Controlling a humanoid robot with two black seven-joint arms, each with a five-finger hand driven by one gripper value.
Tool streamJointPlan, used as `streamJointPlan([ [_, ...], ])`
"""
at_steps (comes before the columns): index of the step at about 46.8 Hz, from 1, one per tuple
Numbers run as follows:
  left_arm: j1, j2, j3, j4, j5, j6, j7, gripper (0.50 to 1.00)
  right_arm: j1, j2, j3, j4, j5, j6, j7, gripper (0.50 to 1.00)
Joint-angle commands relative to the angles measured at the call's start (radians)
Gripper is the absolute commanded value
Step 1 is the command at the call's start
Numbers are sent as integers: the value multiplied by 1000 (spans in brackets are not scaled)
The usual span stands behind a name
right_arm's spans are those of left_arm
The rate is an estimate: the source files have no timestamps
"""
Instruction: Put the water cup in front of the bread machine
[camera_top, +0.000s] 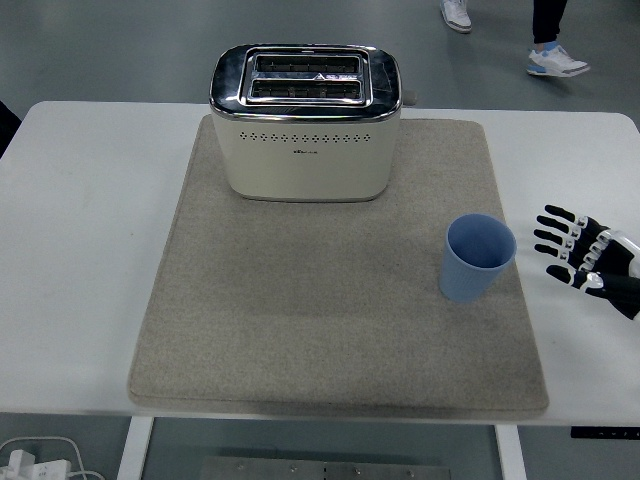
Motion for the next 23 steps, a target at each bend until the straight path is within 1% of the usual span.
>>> streamJointPlan([
  [1, 0, 0, 0, 2, 0, 0, 0, 1000, -8, 10, 0, 21, 0, -28, 0, 907],
  [23, 0, 0, 0, 2, 0, 0, 0, 1000, -57, 70, 1, 113, -32, -120, 0, 907],
])
